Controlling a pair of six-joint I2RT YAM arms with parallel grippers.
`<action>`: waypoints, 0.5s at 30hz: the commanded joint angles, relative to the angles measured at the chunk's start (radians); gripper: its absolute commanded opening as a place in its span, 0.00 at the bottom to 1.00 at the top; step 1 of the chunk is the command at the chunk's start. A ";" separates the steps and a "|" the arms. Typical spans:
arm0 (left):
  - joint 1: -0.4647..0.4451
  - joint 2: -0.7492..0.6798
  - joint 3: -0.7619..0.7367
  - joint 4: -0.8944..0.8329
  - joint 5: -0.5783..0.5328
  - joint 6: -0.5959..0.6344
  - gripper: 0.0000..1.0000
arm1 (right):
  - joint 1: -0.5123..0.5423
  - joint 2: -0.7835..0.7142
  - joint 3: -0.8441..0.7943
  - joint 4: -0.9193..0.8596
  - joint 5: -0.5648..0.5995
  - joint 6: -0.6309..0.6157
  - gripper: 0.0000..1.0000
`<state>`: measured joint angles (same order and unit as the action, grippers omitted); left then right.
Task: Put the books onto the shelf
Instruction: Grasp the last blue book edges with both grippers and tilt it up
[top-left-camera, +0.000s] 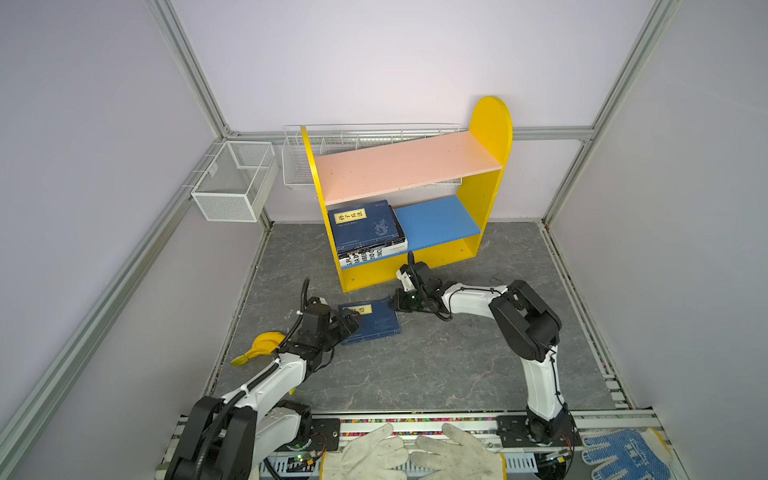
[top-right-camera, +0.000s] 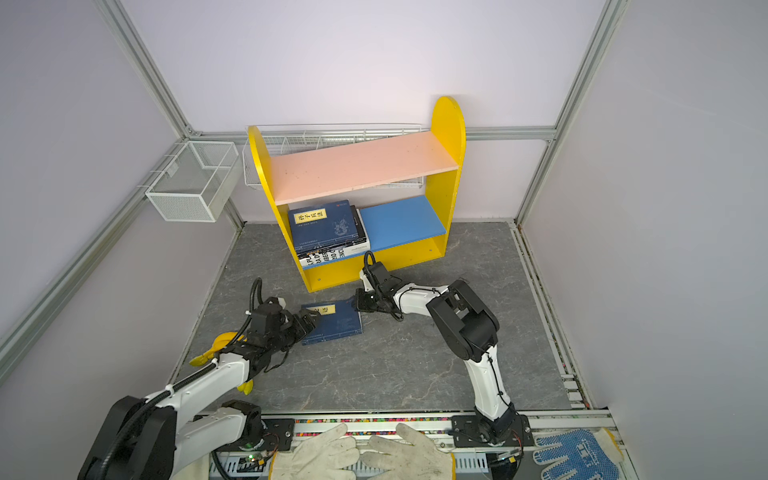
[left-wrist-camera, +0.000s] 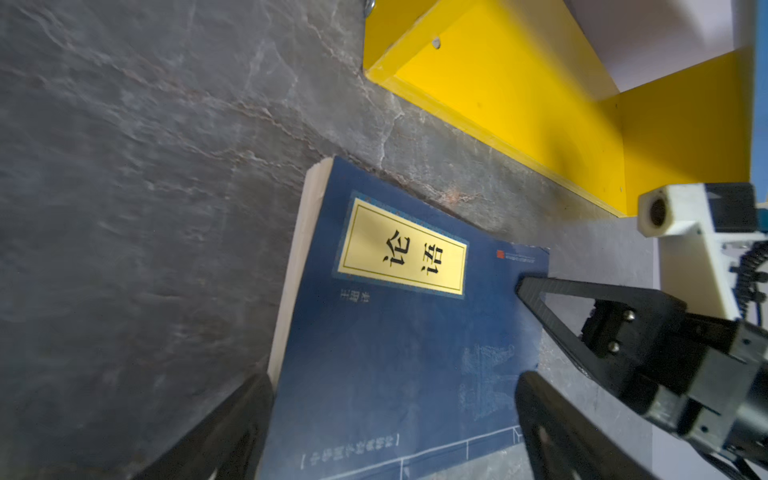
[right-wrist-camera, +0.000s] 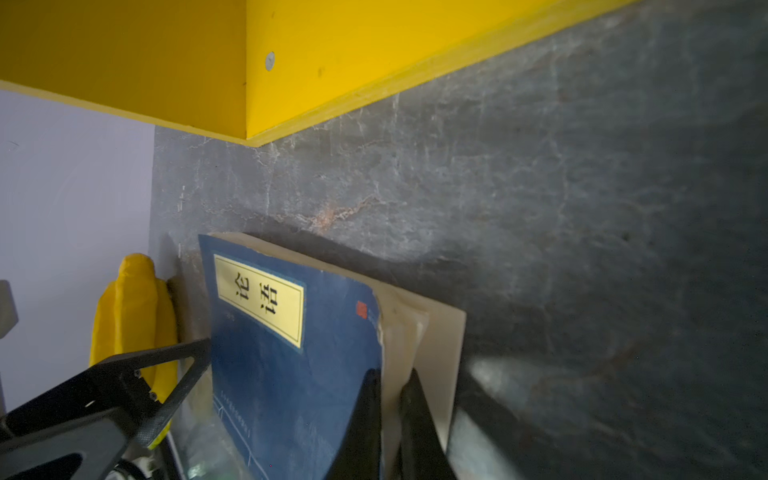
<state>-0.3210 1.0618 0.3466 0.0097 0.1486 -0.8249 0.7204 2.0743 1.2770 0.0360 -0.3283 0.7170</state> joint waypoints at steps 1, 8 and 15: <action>-0.003 -0.104 0.055 -0.150 -0.050 0.037 0.94 | -0.016 -0.068 0.001 -0.082 -0.099 0.109 0.07; 0.003 -0.240 0.066 -0.343 0.012 0.028 0.97 | -0.062 -0.066 -0.043 -0.023 -0.209 0.249 0.07; 0.004 -0.186 -0.003 -0.205 0.216 -0.098 0.95 | -0.097 0.015 -0.073 0.031 -0.317 0.343 0.07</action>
<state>-0.3206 0.8635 0.3759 -0.2401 0.2691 -0.8608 0.6308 2.0533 1.2236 0.0444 -0.5674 0.9874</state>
